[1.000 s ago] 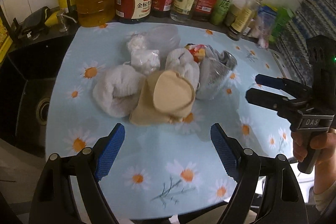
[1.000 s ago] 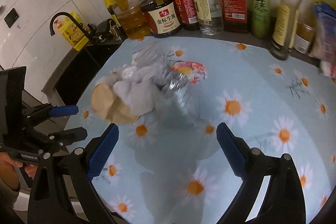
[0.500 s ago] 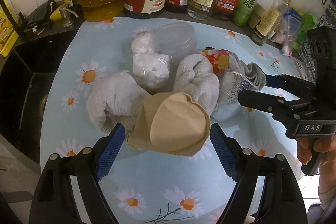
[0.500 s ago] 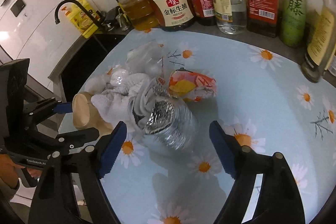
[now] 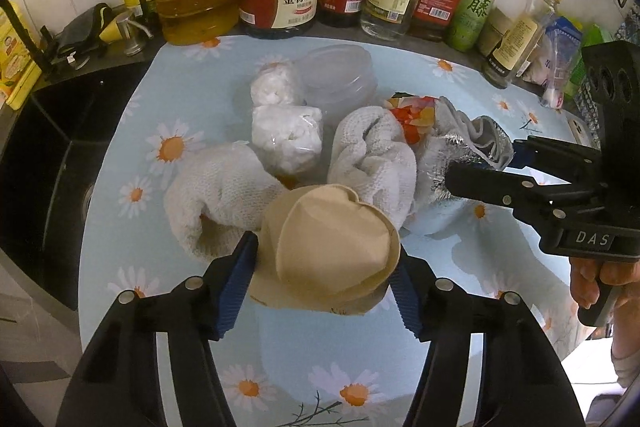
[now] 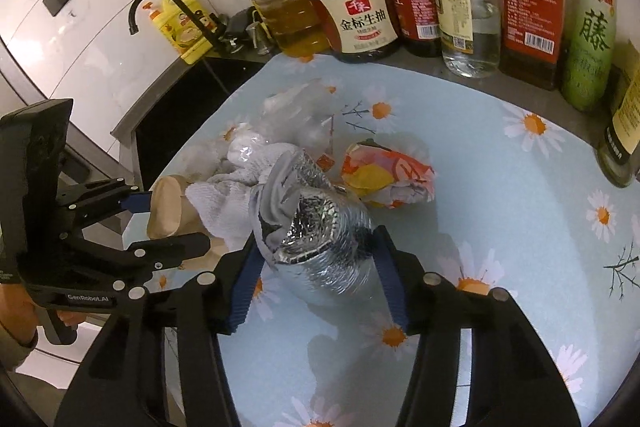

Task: Collect trash
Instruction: 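Carry the tan cup and foil item down over the trash bin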

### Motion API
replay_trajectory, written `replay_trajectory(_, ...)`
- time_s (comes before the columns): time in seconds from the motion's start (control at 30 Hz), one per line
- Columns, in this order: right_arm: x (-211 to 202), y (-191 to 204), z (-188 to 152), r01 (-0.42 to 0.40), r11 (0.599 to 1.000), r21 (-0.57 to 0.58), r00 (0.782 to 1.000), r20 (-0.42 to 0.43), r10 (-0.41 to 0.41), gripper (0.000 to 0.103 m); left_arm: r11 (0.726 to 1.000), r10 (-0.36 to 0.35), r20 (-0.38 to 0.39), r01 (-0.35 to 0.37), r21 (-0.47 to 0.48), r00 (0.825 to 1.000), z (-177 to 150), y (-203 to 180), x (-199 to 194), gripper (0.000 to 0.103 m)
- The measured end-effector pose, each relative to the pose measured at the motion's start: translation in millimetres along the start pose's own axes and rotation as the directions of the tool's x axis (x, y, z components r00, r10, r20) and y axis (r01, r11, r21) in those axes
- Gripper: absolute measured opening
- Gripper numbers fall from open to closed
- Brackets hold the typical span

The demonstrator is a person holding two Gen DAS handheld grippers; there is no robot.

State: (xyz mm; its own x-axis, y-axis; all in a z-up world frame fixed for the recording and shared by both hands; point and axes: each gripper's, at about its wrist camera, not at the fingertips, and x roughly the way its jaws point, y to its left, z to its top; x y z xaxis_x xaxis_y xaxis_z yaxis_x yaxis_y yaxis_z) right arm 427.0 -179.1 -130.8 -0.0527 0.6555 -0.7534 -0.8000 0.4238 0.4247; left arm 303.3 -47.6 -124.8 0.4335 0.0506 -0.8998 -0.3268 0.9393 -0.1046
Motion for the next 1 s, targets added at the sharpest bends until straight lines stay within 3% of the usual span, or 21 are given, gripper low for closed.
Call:
replay_trajectory(0.17,-8,8,-3,0.01,1.0,-0.009,1.0,0.013,-0.01,0.053,1.0,-0.017,0.017,0.017,-0.004,1.0,-8,1,-10,0.049)
replay_trajectory(0.5,-26,33,-20,0.081,0.997,0.021,0.996,0.042,-0.081,0.053,0.996,-0.089,0.062,0.089,0.012,0.994,-29,15,-33,0.049)
replay_trajectory(1.0,-32,125,-61,0.19,0.978,0.089,0.979,0.051,-0.195,0.053,0.977,-0.206,0.099,0.199,0.076,0.973,-80,64,-74,0.049)
